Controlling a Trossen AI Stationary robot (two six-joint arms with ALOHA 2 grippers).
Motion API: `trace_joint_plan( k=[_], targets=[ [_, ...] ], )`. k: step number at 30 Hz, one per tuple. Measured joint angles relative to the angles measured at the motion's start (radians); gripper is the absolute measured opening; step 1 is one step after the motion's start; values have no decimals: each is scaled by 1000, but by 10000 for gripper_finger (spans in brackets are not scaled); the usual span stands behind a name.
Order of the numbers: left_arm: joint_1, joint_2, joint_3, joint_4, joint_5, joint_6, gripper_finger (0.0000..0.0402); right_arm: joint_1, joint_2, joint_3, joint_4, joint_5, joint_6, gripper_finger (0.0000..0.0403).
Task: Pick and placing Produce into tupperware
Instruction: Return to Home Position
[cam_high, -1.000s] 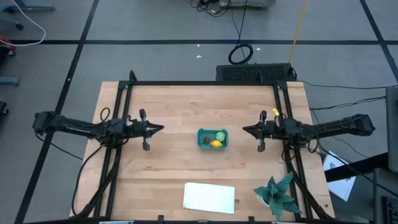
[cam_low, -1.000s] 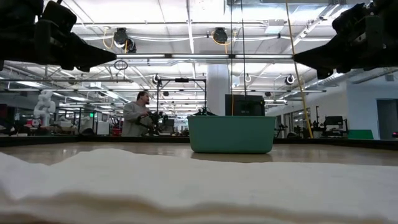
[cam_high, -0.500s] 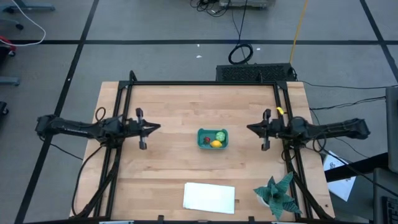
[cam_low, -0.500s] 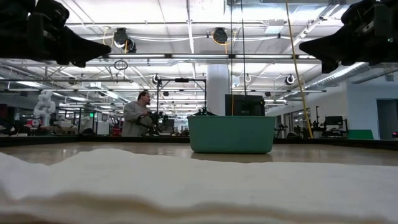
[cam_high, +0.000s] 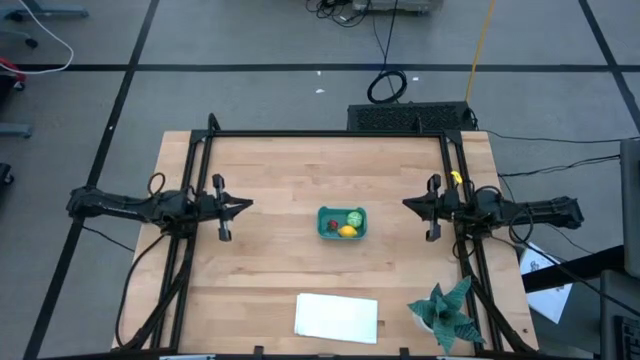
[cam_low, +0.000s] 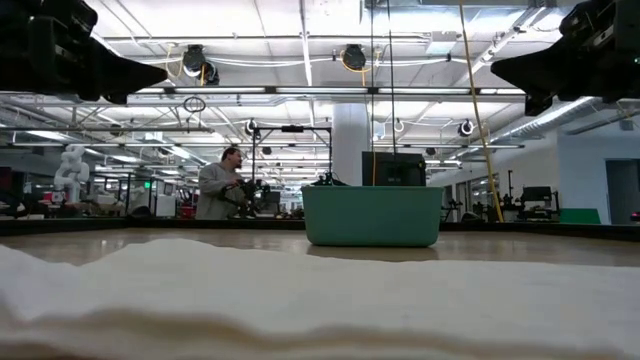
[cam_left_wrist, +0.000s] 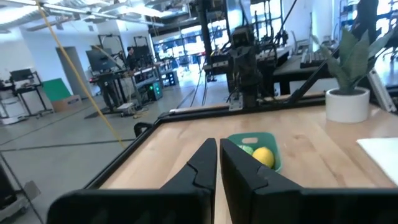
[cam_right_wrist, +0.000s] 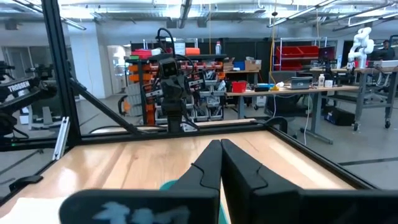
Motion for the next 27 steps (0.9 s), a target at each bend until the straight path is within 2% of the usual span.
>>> trace_joint_plan(
  k=[11, 27],
  targets=[
    [-46, -106, 0, -63, -17, 20, 26, 0, -74, 0, -68, 31, 27, 0],
    [-77, -194, 0, -197, -110, 19, 26, 0, -75, 0, -120, 30, 35, 0]
  ],
)
